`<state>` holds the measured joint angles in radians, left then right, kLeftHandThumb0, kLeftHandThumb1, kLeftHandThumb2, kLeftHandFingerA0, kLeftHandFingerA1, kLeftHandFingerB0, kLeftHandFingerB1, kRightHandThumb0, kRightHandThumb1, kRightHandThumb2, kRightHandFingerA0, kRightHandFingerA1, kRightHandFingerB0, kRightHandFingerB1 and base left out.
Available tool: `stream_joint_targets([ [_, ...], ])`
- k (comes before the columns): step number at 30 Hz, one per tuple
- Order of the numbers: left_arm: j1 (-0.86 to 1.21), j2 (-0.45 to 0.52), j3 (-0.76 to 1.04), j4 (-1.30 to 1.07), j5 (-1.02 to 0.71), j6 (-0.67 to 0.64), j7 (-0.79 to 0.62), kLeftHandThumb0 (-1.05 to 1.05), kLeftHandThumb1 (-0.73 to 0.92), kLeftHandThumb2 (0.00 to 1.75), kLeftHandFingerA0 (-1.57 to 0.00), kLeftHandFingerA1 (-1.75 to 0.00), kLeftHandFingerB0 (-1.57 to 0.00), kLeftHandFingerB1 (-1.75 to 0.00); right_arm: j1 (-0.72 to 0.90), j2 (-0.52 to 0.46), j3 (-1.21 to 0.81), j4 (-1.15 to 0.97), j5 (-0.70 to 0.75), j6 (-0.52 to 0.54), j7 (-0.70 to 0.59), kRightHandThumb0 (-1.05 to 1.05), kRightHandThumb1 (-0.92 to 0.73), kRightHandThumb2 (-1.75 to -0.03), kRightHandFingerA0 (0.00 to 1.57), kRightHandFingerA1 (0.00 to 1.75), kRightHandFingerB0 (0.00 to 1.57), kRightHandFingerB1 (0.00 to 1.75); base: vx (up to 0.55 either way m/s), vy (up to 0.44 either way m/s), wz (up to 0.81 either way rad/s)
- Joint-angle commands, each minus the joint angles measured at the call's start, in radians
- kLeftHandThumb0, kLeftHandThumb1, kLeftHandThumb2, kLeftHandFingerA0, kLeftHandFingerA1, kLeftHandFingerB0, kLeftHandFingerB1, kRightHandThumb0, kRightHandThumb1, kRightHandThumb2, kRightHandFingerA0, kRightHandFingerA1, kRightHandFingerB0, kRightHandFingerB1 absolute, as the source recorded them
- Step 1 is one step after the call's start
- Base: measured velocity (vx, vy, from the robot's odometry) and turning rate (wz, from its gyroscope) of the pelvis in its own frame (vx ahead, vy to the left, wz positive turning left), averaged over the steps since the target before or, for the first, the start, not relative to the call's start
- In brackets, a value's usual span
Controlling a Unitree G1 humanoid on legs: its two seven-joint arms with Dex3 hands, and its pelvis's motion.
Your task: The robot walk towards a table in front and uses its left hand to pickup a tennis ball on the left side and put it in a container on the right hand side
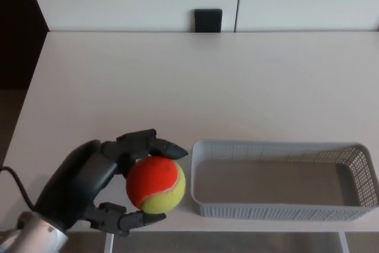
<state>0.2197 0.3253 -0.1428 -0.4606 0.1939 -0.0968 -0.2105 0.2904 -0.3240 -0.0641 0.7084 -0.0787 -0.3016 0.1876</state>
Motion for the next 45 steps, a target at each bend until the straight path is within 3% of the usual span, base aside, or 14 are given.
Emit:
stream_joint_targets([
  [1, -0.039, 0.081, 0.115, -0.332, -0.640, 0.341, -0.172, -0.12, 0.75, 0.84, -1.06, -1.17, -0.87, -0.92, -0.001, -0.053, 0.015, 0.011, -0.044, -0.017, -0.017, -0.42, -0.51, -0.77, 0.71, 0.58, 0.52, 0.51, 0.00, 0.000, 0.00],
  [3, -0.040, 0.081, 0.120, -0.336, -0.646, 0.350, -0.174, -0.12, 0.75, 0.84, -1.06, -1.17, -0.87, -0.92, -0.001, -0.054, 0.016, 0.011, -0.044, -0.017, -0.017, -0.42, -0.51, -0.77, 0.71, 0.58, 0.52, 0.51, 0.00, 0.000, 0.00],
  [5, -0.144, -0.017, 0.109, -0.311, -0.580, 0.399, -0.079, -0.06, 0.80, 0.80, -1.10, -1.19, -0.85, -0.89, 0.000, -0.050, 0.014, -0.003, -0.033, 0.004, -0.006, -0.43, -0.51, -0.77, 0.71, 0.58, 0.52, 0.51, 0.00, 0.000, 0.00],
  [11, -0.265, -0.070, 0.039, -0.241, -0.436, 0.438, -0.078, -0.05, 0.69, 0.84, -1.10, -1.12, -0.87, -0.91, -0.011, -0.052, 0.022, 0.009, -0.039, -0.001, -0.009, -0.43, -0.51, -0.78, 0.72, 0.58, 0.53, 0.52, 0.00, 0.000, 0.00],
  [15, -0.282, -0.078, 0.035, -0.240, -0.427, 0.466, -0.081, -0.05, 0.69, 0.84, -1.10, -1.12, -0.87, -0.91, -0.011, -0.051, 0.020, 0.007, -0.038, 0.000, -0.007, -0.43, -0.51, -0.78, 0.72, 0.58, 0.53, 0.52, 0.00, 0.000, 0.00],
  [16, -0.336, -0.110, -0.007, -0.194, -0.395, 0.492, -0.075, 0.00, 0.54, 1.11, -1.10, -1.07, -0.88, -0.92, -0.013, -0.053, 0.023, 0.000, -0.044, 0.000, -0.009, -0.43, -0.51, -0.77, 0.71, 0.58, 0.52, 0.51, 0.00, 0.000, 0.00],
  [17, -0.359, -0.124, -0.025, -0.174, -0.382, 0.505, -0.071, 0.00, 0.54, 1.11, -1.10, -1.07, -0.88, -0.92, -0.013, -0.054, 0.024, -0.003, -0.047, 0.000, -0.010, -0.43, -0.51, -0.77, 0.71, 0.58, 0.52, 0.51, 0.00, 0.000, 0.00],
  [18, -0.387, -0.144, -0.044, -0.147, -0.384, 0.530, -0.071, 0.02, 0.68, 0.81, -1.06, -1.12, -0.86, -0.89, -0.012, -0.053, 0.022, -0.006, -0.045, 0.004, -0.009, -0.44, -0.51, -0.77, 0.70, 0.57, 0.52, 0.51, 0.00, 0.000, 0.00],
  [21, -0.404, -0.156, -0.050, -0.137, -0.383, 0.553, -0.072, 0.02, 0.68, 0.81, -1.06, -1.12, -0.86, -0.89, -0.012, -0.052, 0.021, -0.008, -0.045, 0.006, -0.008, -0.44, -0.51, -0.77, 0.70, 0.57, 0.52, 0.51, 0.00, 0.000, 0.00],
  [22, -0.422, -0.168, -0.068, -0.106, -0.365, 0.549, -0.072, 0.01, 0.71, 0.72, -1.08, -1.08, -0.90, -0.86, -0.013, -0.053, 0.025, -0.009, -0.051, 0.007, -0.009, -0.44, -0.52, -0.78, 0.70, 0.57, 0.52, 0.51, 0.00, 0.000, 0.00],
  [29, -0.518, -0.225, -0.176, 0.046, -0.248, 0.557, -0.045, -0.01, 0.67, 0.78, -1.11, -1.12, -0.91, -0.87, -0.023, -0.056, 0.034, -0.015, -0.063, 0.019, -0.008, -0.44, -0.51, -0.77, 0.70, 0.57, 0.52, 0.51, 0.00, 0.000, 0.00],
  [41, -0.553, -0.233, -0.274, 0.109, -0.130, 0.576, -0.007, -0.08, 0.65, 0.76, -1.14, -1.04, -0.94, -0.80, -0.024, -0.067, 0.050, -0.034, -0.074, 0.026, -0.015, -0.44, -0.52, -0.78, 0.70, 0.57, 0.52, 0.51, 0.00, 0.000, 0.00],
  [44, -0.534, -0.249, -0.285, 0.157, -0.133, 0.573, -0.005, -0.06, 0.67, 0.78, -1.12, -1.11, -0.92, -0.80, -0.022, -0.067, 0.057, -0.044, -0.079, 0.019, -0.013, -0.44, -0.52, -0.79, 0.69, 0.57, 0.52, 0.52, 0.00, 0.000, 0.00],
  [45, -0.532, -0.251, -0.294, 0.183, -0.110, 0.573, 0.011, -0.06, 0.71, 0.68, -1.10, -0.96, -0.82, -0.65, -0.021, -0.066, 0.057, -0.055, -0.079, 0.028, -0.012, -0.44, -0.52, -0.79, 0.68, 0.57, 0.52, 0.51, 0.00, 0.000, 0.00],
])
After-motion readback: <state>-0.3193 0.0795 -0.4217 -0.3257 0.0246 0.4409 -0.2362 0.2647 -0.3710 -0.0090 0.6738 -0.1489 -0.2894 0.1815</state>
